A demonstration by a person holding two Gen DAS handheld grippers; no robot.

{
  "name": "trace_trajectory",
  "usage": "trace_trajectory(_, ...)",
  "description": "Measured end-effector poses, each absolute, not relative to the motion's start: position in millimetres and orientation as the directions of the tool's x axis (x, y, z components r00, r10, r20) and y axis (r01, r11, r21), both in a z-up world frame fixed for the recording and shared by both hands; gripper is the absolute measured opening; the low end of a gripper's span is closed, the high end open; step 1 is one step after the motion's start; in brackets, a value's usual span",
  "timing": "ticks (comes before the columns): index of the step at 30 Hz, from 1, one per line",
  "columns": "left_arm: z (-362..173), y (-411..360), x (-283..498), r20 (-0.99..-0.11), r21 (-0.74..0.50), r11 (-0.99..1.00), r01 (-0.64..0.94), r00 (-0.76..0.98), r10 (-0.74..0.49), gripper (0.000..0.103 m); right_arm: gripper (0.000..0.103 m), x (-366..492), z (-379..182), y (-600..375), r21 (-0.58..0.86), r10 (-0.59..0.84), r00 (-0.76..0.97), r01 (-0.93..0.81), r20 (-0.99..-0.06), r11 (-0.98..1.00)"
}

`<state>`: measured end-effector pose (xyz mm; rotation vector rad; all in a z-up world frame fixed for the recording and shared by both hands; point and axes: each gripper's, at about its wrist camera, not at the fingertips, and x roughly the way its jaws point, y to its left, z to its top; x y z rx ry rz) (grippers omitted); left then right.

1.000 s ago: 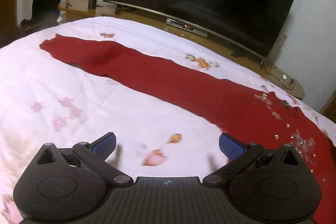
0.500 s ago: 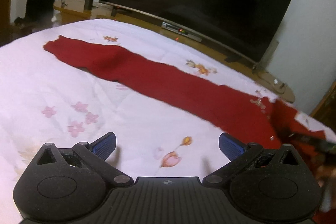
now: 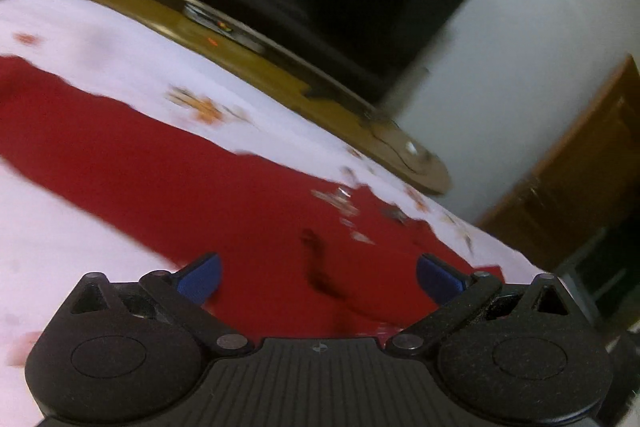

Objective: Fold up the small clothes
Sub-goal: 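Lay the sleeve on the sweater body and open the right tool while the left tool reaches the other cuff, then grasp the other sleeve cuff with the left tool and fold it across the body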

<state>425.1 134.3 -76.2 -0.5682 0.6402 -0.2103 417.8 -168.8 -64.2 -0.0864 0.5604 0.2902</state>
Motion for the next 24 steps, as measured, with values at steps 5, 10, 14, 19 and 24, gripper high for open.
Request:
trace_trajectory(5, -99.6, 102.2, 464.1, -0.587, -0.58, 0.815, -0.01, 0.698, -0.41, 0.076, 0.043, 388.0, -53.4, -241.7, 0.056, 0.135, 0.827, -0.125, -0.547, 0.991)
trace_trajectory(10, -113.1, 81.2, 486.5, -0.63, -0.535, 0.845, 0.004, 0.664, -0.403, 0.025, 0.043, 367.0, -50.4, -296.5, 0.121, 0.049, 0.834, 0.021, -0.55, 0.992)
trace_trajectory(14, -104.5, 81.4, 493.1, -0.597, -0.544, 0.838, 0.033, 0.687, -0.414, 0.003, 0.043, 363.0, -58.6, -323.2, 0.159, -0.002, 0.821, 0.112, -0.571, 0.981)
trace_trajectory(19, -78.8, 93.0, 487.3, -0.566, -0.512, 0.856, 0.076, 0.719, -0.403, 0.003, 0.043, 370.6, -71.0, -345.5, 0.204, -0.02, 0.805, 0.175, -0.593, 0.963)
trace_trajectory(24, -81.1, 109.6, 488.2, -0.583, -0.51, 0.859, 0.057, 0.711, -0.393, 0.003, 0.043, 389.2, -79.4, -361.8, 0.247, -0.007, 0.794, 0.198, -0.608, 0.949)
